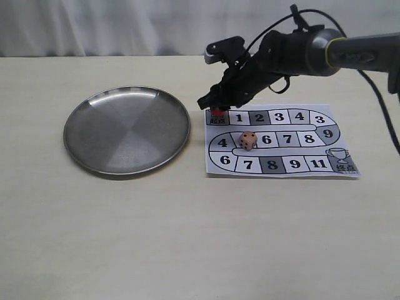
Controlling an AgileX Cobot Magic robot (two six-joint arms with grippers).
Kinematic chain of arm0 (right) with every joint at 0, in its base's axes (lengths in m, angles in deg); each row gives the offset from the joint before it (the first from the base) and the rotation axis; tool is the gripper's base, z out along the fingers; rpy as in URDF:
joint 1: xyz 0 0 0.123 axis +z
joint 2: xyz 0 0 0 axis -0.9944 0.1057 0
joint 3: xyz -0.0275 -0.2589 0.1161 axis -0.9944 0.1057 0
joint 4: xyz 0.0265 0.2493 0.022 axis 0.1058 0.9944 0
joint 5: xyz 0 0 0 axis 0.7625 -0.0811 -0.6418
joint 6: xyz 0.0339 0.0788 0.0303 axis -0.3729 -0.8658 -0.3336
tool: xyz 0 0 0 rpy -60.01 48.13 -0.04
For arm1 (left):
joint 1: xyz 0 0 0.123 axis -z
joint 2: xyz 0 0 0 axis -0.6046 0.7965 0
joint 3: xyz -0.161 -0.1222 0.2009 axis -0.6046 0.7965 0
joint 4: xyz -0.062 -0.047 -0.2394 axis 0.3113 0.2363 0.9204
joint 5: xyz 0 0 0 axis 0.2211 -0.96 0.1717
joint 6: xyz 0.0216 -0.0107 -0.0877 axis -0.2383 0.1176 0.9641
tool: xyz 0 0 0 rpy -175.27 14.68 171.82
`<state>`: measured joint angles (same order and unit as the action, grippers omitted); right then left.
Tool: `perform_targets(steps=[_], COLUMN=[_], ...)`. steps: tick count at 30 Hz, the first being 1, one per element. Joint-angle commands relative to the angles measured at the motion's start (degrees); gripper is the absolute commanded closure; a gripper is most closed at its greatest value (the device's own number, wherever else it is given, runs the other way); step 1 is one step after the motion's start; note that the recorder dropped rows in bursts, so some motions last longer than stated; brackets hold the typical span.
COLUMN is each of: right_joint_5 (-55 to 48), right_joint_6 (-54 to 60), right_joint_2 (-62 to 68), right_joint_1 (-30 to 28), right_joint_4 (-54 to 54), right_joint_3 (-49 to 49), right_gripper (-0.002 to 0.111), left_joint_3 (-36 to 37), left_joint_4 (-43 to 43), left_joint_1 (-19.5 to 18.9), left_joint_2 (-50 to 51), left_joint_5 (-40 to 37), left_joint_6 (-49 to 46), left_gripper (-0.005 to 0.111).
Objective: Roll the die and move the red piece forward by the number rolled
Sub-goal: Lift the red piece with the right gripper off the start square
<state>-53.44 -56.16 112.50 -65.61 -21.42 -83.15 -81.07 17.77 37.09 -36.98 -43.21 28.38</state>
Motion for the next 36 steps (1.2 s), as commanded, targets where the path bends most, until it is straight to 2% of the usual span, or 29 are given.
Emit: perform_targets(steps=[1, 8, 14, 23, 36], right_joint_5=[-1.3, -1.0, -1.8, -5.7, -6.0], right_joint_6=[-1.9, -7.9, -14.8, -15.4, -15.4], right_joint_2=[-7.2, -10.9, -6.4, 3.0, 3.6], right_joint_1=[-0.3, -0.3, -0.3, -0.4, -0.4], right_joint_4=[-3.6, -11.9, -19.1, -19.2, -19.2], right_joint_3=[-0.2, -0.2, -0.1, -0.1, 0.0], right_gripper=[0.104, 0.104, 0.104, 0.104, 0.104], left_joint_3=[0.1, 0.1, 0.1, 0.1, 0.1], left_joint_4=[0.2, 0.2, 0.2, 0.2, 0.2], left_joint_1=[0.1, 0.1, 0.1, 0.1, 0.1], left_joint_2=[-0.1, -0.1, -0.1, -0.1, -0.1], left_joint_5=[0.5, 0.5, 0.5, 0.5, 0.5], left_joint_6=[0.1, 0.1, 0.1, 0.1, 0.1], left_gripper=[0.107, 0.107, 0.107, 0.107, 0.107])
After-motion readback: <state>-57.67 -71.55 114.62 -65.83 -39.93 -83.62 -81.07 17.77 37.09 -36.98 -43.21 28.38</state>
